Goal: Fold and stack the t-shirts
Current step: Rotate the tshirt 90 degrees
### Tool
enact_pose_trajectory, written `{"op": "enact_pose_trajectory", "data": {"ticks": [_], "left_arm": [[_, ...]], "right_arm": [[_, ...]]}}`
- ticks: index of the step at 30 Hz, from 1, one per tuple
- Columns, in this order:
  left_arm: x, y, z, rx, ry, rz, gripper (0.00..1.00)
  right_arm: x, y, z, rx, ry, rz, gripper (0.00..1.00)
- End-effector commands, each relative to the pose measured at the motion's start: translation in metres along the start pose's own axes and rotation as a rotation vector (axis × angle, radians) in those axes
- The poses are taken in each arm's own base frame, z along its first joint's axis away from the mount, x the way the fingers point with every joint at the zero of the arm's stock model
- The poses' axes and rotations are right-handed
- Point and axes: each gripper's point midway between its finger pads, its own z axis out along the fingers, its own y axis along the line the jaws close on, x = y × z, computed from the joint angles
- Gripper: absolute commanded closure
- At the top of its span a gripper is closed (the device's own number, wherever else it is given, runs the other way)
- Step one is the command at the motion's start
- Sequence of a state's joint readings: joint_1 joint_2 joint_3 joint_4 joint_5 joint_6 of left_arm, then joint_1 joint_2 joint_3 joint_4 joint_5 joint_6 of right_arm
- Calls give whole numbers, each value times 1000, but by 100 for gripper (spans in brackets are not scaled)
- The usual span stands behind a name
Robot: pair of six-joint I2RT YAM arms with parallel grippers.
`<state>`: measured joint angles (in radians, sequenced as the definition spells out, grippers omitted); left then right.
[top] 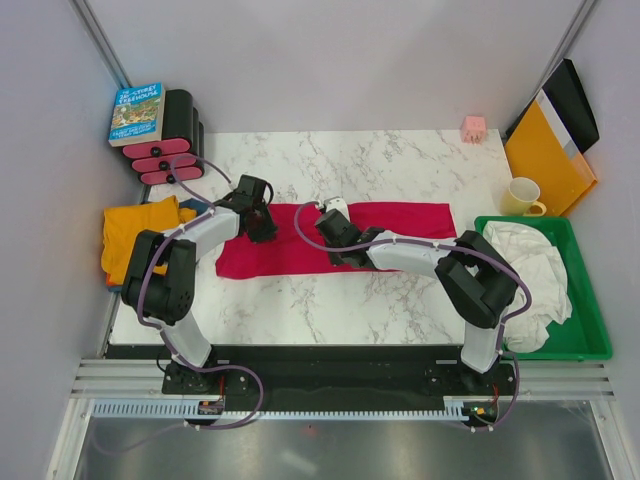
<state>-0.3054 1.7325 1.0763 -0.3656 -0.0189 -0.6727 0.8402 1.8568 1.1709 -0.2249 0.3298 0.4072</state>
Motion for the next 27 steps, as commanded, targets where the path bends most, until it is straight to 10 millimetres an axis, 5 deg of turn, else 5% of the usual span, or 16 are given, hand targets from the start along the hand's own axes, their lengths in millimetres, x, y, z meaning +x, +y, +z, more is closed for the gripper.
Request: {"op": "enact_pose_trajectory", "data": {"ticks": [1,9,18,27], "left_arm": [[-38,-26,-19,52,-111,25,98],[-69,-50,-19,48,-165,101,98],[-64,-81,6,50,-131,229,98],[-69,-89,33,9,-118,343,97]], "right_arm": [[-1,0,-5,-6,-8,16,82],[9,-4,-3,3,7,16,83],[12,-2,0,-8,13,17,83],[16,-4,-1,-4,18,11,83]]}}
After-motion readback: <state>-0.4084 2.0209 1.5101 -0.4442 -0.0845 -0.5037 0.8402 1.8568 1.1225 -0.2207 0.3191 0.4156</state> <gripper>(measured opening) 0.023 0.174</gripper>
